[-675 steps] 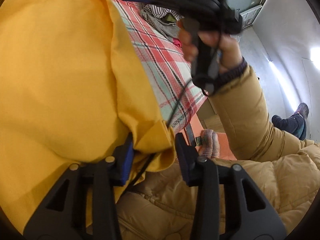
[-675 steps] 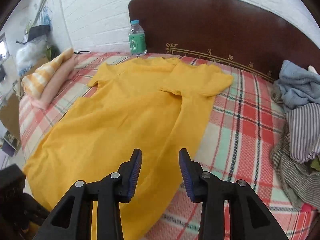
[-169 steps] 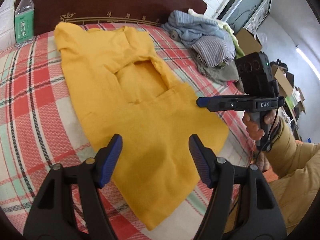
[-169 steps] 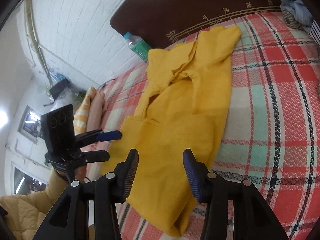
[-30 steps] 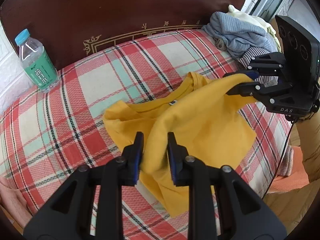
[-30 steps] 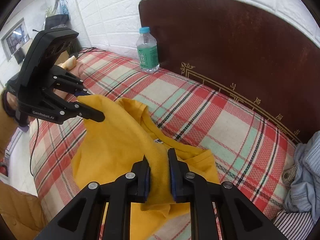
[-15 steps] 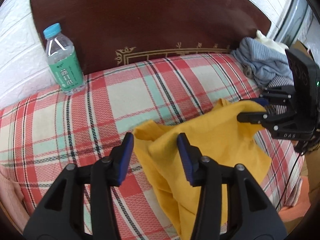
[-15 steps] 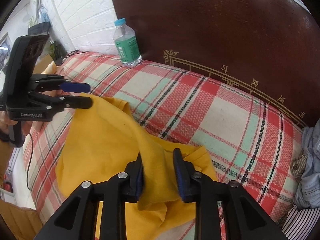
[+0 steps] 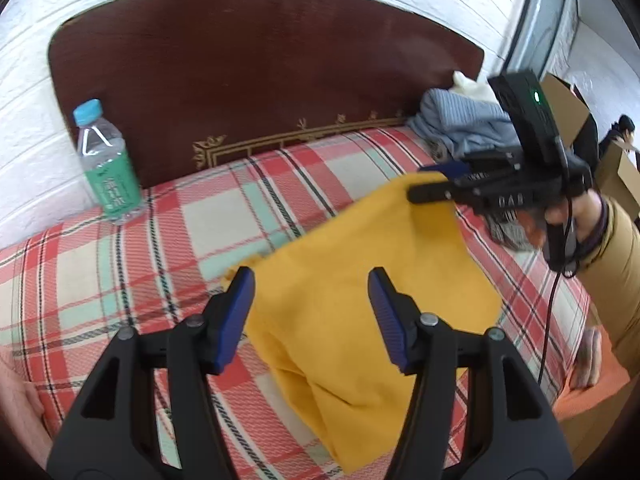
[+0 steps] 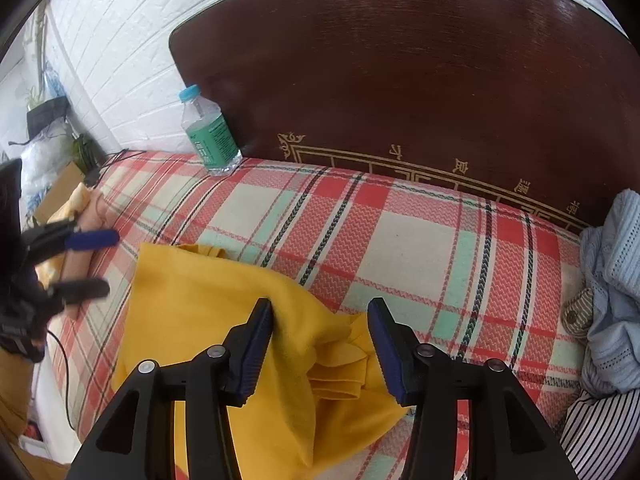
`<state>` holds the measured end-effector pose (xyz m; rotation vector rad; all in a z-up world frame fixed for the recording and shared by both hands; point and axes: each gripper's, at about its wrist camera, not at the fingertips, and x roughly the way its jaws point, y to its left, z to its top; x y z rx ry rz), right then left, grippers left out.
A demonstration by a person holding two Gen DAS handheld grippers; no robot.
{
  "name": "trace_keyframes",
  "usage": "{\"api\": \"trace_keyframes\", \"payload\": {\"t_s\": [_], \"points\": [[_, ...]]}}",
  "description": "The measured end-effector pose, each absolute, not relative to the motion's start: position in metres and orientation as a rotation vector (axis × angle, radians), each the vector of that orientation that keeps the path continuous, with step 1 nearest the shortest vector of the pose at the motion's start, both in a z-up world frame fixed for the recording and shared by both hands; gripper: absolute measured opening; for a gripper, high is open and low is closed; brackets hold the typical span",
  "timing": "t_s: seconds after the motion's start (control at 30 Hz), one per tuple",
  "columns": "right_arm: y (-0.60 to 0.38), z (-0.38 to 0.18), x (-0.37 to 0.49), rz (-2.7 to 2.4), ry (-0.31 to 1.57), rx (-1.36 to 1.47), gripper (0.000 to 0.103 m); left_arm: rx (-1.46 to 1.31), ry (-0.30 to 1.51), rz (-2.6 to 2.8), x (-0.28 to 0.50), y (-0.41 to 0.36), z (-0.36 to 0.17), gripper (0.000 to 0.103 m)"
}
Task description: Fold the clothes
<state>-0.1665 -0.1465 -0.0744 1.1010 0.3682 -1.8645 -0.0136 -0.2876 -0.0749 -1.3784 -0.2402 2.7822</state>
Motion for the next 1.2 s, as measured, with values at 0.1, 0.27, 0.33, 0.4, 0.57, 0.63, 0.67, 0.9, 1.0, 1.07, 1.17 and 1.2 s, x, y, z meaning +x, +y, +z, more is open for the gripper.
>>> {"api": "trace_keyframes", "payload": {"t_s": [0.1,0.27,0.33,0.4,0.57,0.63,0.67,0.9,1.0,1.07,1.17,1.2], "points": [[-0.142,-0.071,-0.168,-1.891,0.350,1.103,0.052,-1.360,-0.217,2.756,-0.011,-0.280,-0.078,0.060],[-0.130,-0.056,-0.165,-1.967,0.338,1.046,0.052,-1.363,-0.233,2.726,-0.013,-0.278,-0.088,0.060],[-0.128,-0.050,-0.161,-1.966,0.315,1.015,0.052,-1.378,-0.263,2.720,-0.016,-0.281,-0.093,0.060],[-0.131,-0.045,-0.152,-1.916,0.308,0.974,0.052,-1.394,-0.294,2.714,-0.020,-0.284,-0.099,0.060],[-0.159,-0.059,-0.126,-1.819,0.421,0.912,0.052,-1.432,-0.371,2.696,-0.029,-0.293,-0.113,0.060],[-0.170,-0.074,-0.129,-1.821,0.429,0.945,0.052,-1.443,-0.397,2.685,-0.031,-0.296,-0.117,0.060],[-0.172,-0.083,-0.136,-1.826,0.425,0.982,0.052,-1.443,-0.406,2.679,-0.031,-0.297,-0.118,0.060],[-0.168,-0.140,-0.174,-1.820,0.309,1.249,0.052,-1.384,-0.434,2.705,-0.027,-0.301,-0.122,0.060],[-0.153,-0.123,-0.166,-1.820,0.266,1.207,0.052,-1.313,-0.475,2.730,-0.016,-0.301,-0.117,0.060],[-0.137,-0.103,-0.153,-1.801,0.228,1.132,0.052,-1.234,-0.503,2.738,-0.002,-0.300,-0.109,0.060],[-0.120,-0.084,-0.128,-1.726,0.229,1.044,0.052,-1.135,-0.521,2.734,0.021,-0.292,-0.101,0.065],[-0.117,-0.082,-0.118,-1.687,0.239,1.030,0.052,-1.125,-0.523,2.723,0.026,-0.288,-0.102,0.068]]}}
